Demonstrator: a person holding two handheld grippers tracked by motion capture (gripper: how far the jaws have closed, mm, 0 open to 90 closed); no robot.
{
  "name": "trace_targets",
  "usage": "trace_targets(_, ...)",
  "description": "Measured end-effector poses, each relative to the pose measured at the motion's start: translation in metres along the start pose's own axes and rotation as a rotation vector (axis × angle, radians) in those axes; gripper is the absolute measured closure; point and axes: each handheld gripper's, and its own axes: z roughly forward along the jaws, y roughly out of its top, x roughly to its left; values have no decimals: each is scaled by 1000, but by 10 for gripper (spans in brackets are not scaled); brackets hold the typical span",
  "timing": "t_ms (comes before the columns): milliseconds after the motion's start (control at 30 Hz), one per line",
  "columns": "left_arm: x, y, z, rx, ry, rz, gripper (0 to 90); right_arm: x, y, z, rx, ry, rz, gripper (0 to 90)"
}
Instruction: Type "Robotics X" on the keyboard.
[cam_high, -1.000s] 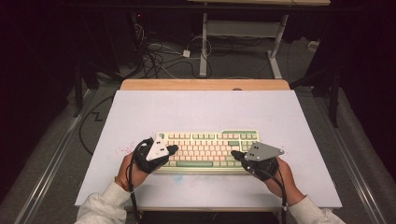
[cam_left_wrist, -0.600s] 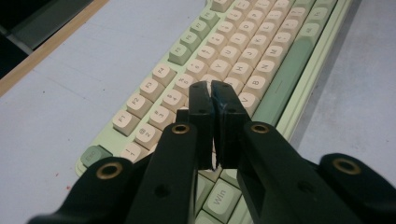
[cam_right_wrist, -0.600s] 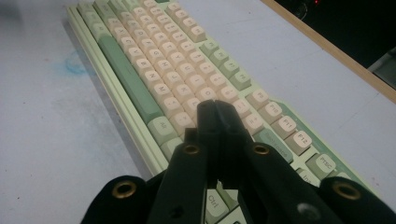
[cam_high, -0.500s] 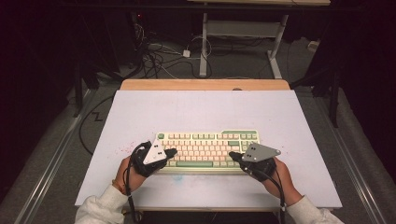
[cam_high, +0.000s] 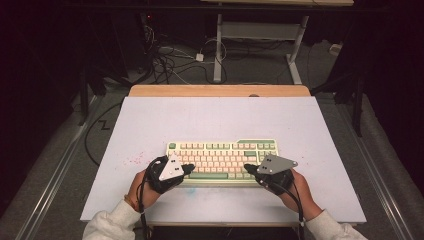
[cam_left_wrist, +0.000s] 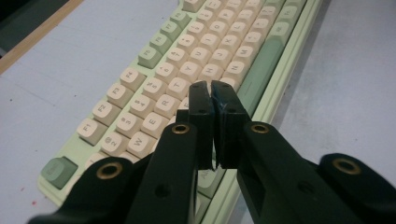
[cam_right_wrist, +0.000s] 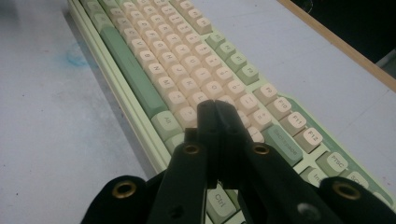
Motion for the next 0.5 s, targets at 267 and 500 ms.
trace_targets(267, -5, 2, 9, 22, -22, 19, 855, 1, 0, 0, 0, 3, -4, 900)
trace_targets(500, -4, 0, 18, 50, -30, 23, 855, 1, 0, -1, 0, 2, -4, 900)
